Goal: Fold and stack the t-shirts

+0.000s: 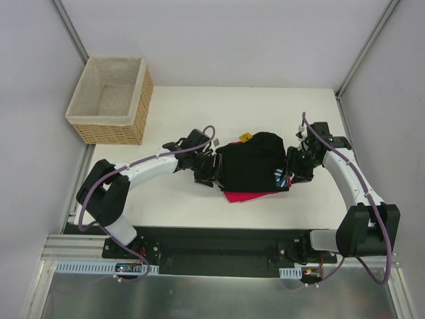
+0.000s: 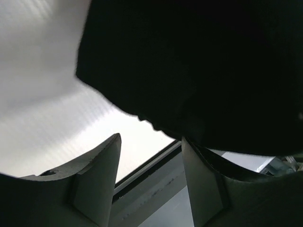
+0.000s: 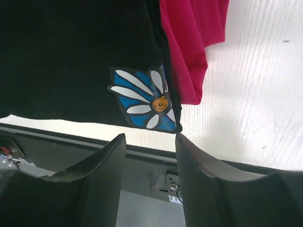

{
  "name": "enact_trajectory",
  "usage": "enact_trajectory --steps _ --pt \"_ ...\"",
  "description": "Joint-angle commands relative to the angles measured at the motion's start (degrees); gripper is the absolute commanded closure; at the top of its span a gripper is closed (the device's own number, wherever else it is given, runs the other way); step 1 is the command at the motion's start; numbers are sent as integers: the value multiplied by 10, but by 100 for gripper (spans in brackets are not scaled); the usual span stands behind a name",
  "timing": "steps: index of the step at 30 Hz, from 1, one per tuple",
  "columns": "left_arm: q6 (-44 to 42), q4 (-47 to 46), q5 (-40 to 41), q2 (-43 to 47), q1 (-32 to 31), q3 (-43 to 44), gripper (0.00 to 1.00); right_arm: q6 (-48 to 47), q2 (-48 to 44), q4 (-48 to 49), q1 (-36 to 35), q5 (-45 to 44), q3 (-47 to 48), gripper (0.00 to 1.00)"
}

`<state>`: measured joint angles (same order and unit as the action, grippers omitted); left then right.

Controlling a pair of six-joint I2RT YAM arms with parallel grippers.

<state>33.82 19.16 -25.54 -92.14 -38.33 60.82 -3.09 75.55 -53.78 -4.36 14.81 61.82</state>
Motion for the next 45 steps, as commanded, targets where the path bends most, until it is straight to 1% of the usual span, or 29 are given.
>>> enact_trajectory --steps 1,9,12,16,17,19,21,22,25,28,40,43,44,45 --pt "45 -72 -5 -16 -20 -15 47 20 -14 38 1 33 -34 52" --pt "48 -80 1 -16 -23 -14 48 18 6 49 0 43 -44 55" --pt "47 -79 5 -18 -24 -15 48 16 4 49 1 43 -43 59" --pt "43 -79 10 -17 -24 -19 50 13 7 41 1 43 -37 67" --pt "44 -79 11 -17 -23 -22 50 12 7 40 1 40 -34 68" --pt "43 -79 10 -16 -24 -24 50 12 7 31 1 38 -29 68" --pt "43 -79 9 -17 -24 -25 50 7 3 18 1 30 -21 64" --pt "43 -79 9 -17 -24 -23 51 6 0 13 0 23 -18 57" --pt "42 -79 8 -19 -24 -21 51 4 -6 -8 0 -17 -12 51" --pt "41 -79 4 -22 -24 -16 52 1 0 -9 1 -22 -20 51" --pt "37 -79 7 -16 -22 -18 54 7 47 64 -3 15 -74 52" --pt "36 -76 11 -9 -23 -20 55 9 65 80 -7 23 -72 56" --pt "35 -75 13 -3 -23 -21 55 10 69 80 -10 24 -69 64" --pt "34 -73 18 -2 -22 -23 56 10 67 80 -13 25 -65 70"
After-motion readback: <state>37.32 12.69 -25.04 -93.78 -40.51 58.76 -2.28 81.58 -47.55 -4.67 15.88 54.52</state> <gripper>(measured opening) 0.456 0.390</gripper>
